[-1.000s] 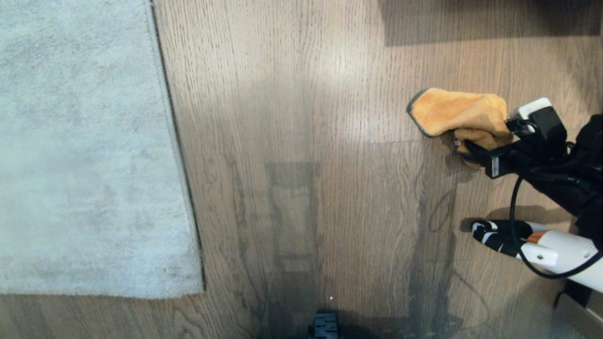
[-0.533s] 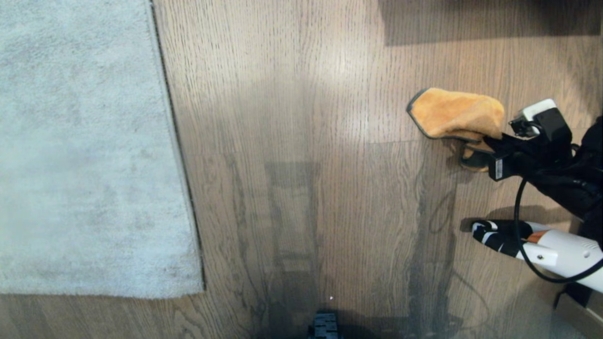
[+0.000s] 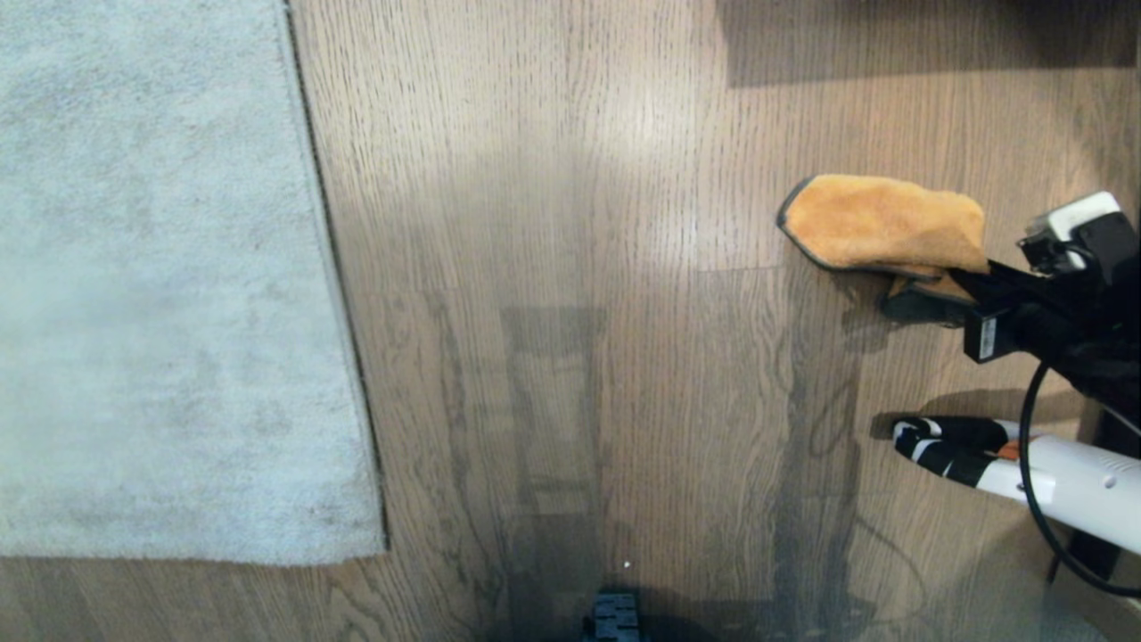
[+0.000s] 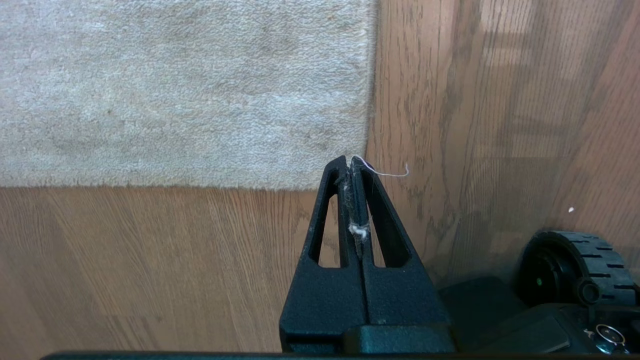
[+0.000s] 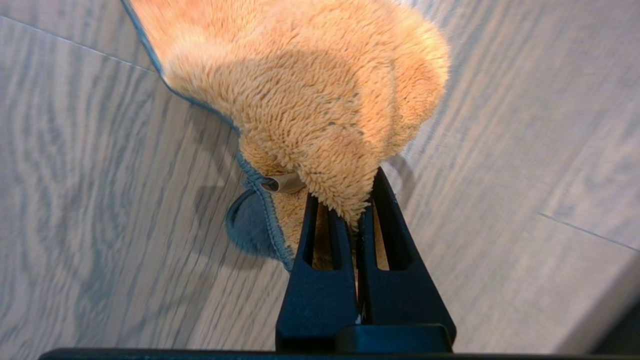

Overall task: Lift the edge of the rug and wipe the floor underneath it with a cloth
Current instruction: Pick up the rag

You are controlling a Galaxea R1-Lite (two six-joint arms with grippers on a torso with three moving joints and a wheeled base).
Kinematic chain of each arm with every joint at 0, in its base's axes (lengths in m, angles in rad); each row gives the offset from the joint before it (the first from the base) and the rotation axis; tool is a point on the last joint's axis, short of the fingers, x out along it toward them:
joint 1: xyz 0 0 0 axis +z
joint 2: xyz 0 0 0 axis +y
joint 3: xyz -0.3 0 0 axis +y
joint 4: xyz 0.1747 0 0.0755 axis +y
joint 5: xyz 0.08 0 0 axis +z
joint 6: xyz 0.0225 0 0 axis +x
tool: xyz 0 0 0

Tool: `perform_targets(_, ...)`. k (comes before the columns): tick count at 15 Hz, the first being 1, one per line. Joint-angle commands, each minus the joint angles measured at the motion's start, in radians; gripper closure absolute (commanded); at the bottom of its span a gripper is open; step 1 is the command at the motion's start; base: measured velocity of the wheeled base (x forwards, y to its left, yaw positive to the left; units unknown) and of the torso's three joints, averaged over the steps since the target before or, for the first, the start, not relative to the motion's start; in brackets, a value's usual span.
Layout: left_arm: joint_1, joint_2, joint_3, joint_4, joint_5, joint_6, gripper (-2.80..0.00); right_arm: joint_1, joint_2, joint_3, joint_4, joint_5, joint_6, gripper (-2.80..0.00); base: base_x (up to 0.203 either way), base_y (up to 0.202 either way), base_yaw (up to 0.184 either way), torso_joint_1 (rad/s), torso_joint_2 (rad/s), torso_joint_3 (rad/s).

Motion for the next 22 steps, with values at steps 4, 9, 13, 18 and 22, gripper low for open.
perform_targets(4, 0.000, 0.000, 0.000, 0.001, 0.000, 0.000, 0.00, 0.001, -0.197, 0.138, -0.004, 0.003, 0.001, 0.00, 0.000, 0.000, 0.000, 0.000, 0.00, 0.000)
perform_targets(9, 0.000, 0.000, 0.000, 0.001, 0.001, 0.000, 0.00, 0.000, -0.366, 0.240, -0.004, 0.004, 0.008, 0.00, 0.000, 0.000, 0.000, 0.000, 0.00, 0.000)
perform_targets(13, 0.000, 0.000, 0.000, 0.001, 0.000, 0.000, 0.00, 0.000, -0.480, 0.294, 0.004, 0.004, 0.052, 0.00, 0.000, 0.000, 0.000, 0.000, 0.00, 0.000)
perform_targets(18, 0.000, 0.000, 0.000, 0.001, 0.000, 0.000, 0.00, 0.000, -0.629, 0.298, 0.142, 0.002, 0.119, 0.00, 0.000, 0.000, 0.000, 0.000, 0.00, 0.000)
perform_targets(22, 0.000, 0.000, 0.000, 0.001, 0.002, 0.000, 0.00, 0.001, -0.717, 0.299, 0.211, 0.002, 0.168, 0.00, 0.000, 0.000, 0.000, 0.000, 0.00, 0.000)
